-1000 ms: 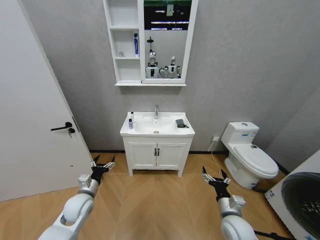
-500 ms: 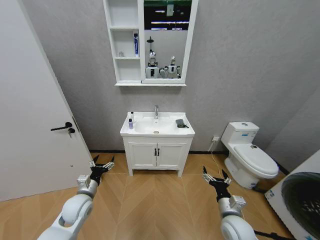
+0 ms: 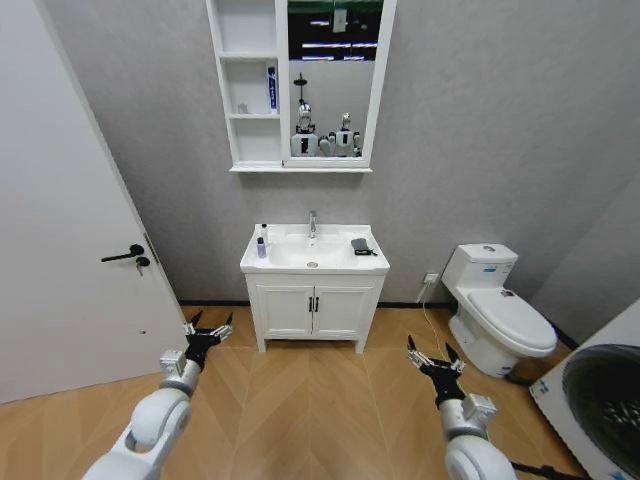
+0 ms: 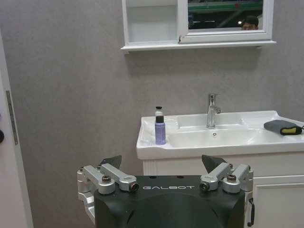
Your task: Move facial cleanser and shampoo from washbasin to cabinet, then wipe washbasin with towel.
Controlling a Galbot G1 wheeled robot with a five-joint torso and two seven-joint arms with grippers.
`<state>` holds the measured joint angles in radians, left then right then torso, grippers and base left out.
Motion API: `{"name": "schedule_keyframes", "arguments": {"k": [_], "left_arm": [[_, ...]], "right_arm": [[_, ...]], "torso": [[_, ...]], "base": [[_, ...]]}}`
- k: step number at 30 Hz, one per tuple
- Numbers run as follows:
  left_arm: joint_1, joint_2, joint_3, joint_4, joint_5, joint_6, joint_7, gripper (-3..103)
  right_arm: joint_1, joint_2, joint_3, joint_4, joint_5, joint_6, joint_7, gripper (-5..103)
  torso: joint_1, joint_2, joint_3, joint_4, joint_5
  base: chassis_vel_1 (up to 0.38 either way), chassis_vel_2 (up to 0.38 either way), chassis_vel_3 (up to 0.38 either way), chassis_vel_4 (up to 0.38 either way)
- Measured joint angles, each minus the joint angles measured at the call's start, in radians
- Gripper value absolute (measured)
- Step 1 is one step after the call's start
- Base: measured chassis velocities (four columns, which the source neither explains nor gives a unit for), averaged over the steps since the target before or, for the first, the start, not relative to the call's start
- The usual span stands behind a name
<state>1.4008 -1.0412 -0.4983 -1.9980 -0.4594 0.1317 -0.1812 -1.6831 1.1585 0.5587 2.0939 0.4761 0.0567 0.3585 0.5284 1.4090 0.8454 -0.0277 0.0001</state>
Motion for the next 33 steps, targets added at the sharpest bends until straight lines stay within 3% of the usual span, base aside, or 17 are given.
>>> {"name": "schedule_keyframes", "arguments": {"k": [14, 17, 20, 26, 27, 32, 33], "left_arm": [[-0.012, 0.008, -0.003, 0.005, -0.010, -0.001, -0.012, 97], [-0.011, 0.006, -0.003, 0.009, -0.008, -0.010, -0.012, 101], [-0.012, 0.006, -0.002, 0.011, -0.008, -0.013, -0.011, 94], [-0.018, 0.006, 0.003, 0.011, -0.009, -0.014, -0.009, 97], [-0.020, 0.006, 0.004, 0.012, -0.010, -0.014, -0.009, 98], [-0.028, 0.005, 0.009, 0.014, -0.011, -0.013, -0.008, 98], [-0.031, 0.005, 0.013, 0.015, -0.013, -0.011, -0.008, 98]], "right_arm": [[-0.001, -0.018, -0.002, 0.011, 0.000, 0.003, -0.006, 100], [-0.005, -0.015, -0.005, 0.012, -0.003, 0.003, -0.006, 100], [-0.013, -0.013, -0.006, 0.019, -0.004, 0.002, -0.006, 100], [-0.018, -0.014, -0.006, 0.020, -0.009, 0.001, -0.007, 100], [-0.018, -0.014, -0.006, 0.022, -0.009, 0.001, -0.007, 100], [-0.014, -0.014, -0.008, 0.023, -0.028, 0.002, -0.007, 100], [-0.009, -0.015, -0.008, 0.023, -0.039, 0.003, -0.007, 100]], "torso": [[0.000, 0.000, 0.000, 0.0002, 0.0000], [0.000, 0.000, 0.000, 0.0001, 0.0003], [0.000, 0.000, 0.000, 0.0003, -0.0001], [0.001, 0.000, 0.000, 0.0004, 0.0008], [0.001, 0.000, 0.000, -0.0001, -0.0009], [0.001, 0.000, 0.000, 0.0004, 0.0008], [0.001, 0.000, 0.000, -0.0002, -0.0013]], "base": [[-0.176, 0.175, 0.172, -0.187], [-0.259, 0.266, 0.275, -0.276], [-0.319, 0.292, 0.332, -0.308], [-0.348, 0.359, 0.358, -0.351], [-0.374, 0.356, 0.372, -0.368], [-0.355, 0.375, 0.354, -0.365], [-0.358, 0.324, 0.360, -0.336]]}}
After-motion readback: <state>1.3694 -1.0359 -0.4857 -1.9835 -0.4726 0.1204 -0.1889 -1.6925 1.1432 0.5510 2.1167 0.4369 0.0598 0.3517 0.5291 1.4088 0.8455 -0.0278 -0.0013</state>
